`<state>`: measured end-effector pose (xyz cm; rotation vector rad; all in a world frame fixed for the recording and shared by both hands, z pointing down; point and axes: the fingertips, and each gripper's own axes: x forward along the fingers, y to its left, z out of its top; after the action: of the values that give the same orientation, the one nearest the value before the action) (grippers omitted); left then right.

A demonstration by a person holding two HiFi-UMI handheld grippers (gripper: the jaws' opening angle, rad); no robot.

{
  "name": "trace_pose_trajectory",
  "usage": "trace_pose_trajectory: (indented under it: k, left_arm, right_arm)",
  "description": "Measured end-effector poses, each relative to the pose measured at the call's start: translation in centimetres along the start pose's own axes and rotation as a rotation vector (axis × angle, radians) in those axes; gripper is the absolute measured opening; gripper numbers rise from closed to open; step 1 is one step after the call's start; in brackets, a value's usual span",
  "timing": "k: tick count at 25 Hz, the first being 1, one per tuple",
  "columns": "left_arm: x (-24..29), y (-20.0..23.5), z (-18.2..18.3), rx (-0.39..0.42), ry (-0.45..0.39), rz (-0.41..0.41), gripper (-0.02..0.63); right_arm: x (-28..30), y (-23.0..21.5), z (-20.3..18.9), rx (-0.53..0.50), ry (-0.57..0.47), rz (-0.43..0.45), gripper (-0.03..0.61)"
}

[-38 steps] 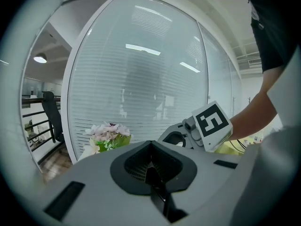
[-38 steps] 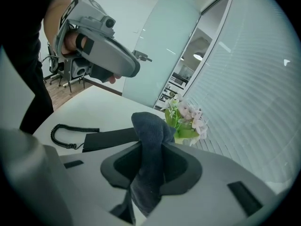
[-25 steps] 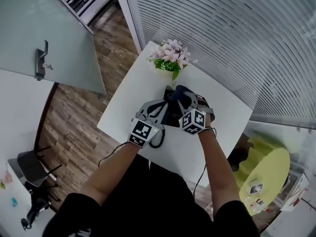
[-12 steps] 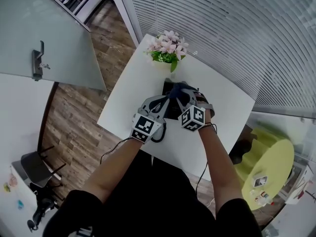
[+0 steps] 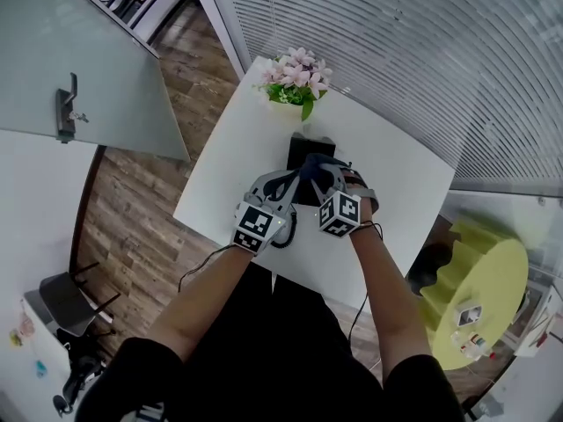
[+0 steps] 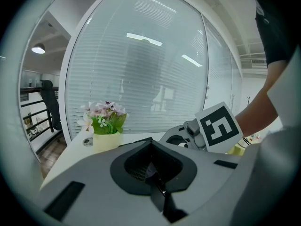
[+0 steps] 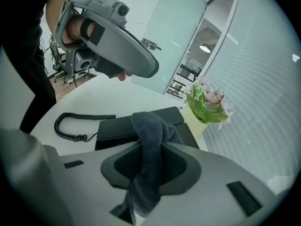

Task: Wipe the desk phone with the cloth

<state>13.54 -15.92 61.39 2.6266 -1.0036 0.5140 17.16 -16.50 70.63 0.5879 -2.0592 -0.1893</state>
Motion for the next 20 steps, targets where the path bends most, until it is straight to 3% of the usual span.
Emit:
trace_pose_trajectory:
  k: [20]
  left_arm:
    - [-1.5, -1.3, -3.4, -0.007, 0.041, -0.012, 0.009]
  right_arm:
    - [-0.1, 8.2, -1.7, -0.055, 0.072, 0.1, 0.112]
